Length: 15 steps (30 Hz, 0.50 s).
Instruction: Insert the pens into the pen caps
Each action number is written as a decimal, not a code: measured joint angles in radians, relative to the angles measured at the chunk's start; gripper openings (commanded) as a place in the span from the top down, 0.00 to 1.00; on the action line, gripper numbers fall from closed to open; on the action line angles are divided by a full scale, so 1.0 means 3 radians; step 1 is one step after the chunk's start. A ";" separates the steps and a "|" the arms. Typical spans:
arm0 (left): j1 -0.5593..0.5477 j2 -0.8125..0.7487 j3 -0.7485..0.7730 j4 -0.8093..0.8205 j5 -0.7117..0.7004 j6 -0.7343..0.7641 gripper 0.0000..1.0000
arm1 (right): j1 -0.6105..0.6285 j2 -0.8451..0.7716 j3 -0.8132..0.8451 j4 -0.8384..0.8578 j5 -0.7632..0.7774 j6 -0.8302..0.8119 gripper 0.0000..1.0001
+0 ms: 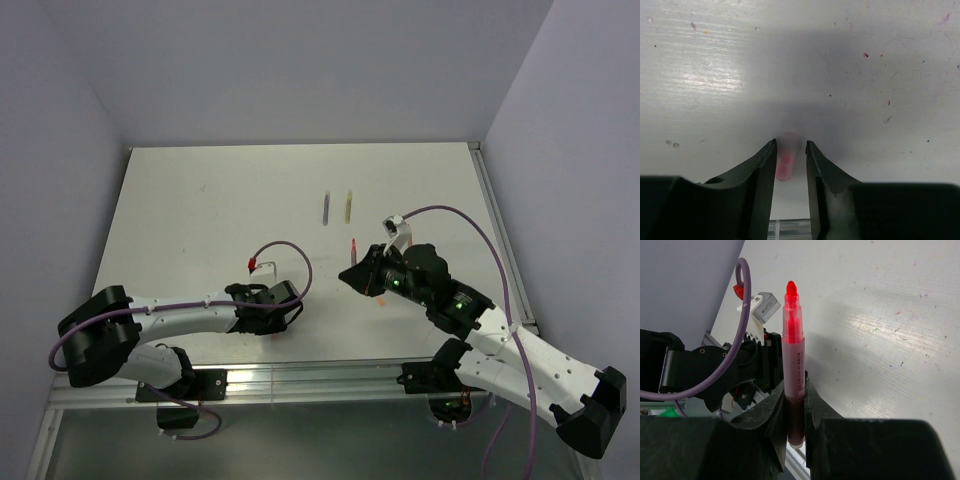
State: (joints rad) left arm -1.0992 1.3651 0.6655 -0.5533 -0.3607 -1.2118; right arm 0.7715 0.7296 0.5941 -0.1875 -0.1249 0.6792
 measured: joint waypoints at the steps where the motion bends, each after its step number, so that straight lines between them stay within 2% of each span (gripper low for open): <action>1: 0.0000 0.0018 0.0009 0.0000 0.0000 0.0008 0.67 | 0.0000 -0.0004 -0.0014 0.0006 0.0000 0.0003 1.00; 2: 0.0000 0.0032 0.0018 0.0000 -0.0001 0.0017 0.69 | 0.0000 -0.0008 -0.0028 0.0017 0.0000 0.0005 1.00; 6: 0.0000 0.0097 0.0052 0.0058 0.0006 0.0072 1.00 | 0.0000 -0.0028 -0.0085 0.0025 0.0000 0.0014 1.00; 11: 0.0008 0.0036 0.0029 0.0201 0.0120 0.0201 1.00 | 0.0000 -0.0029 -0.0093 0.0022 -0.0001 0.0009 1.00; 15: 0.0207 -0.0258 0.0053 0.0439 0.0524 0.0446 1.00 | 0.0000 -0.0010 -0.0072 0.0001 -0.0031 -0.0019 1.00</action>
State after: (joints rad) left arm -1.0370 1.2877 0.6815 -0.4217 -0.2035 -1.0779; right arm 0.7715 0.7265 0.5724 -0.1871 -0.1341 0.6735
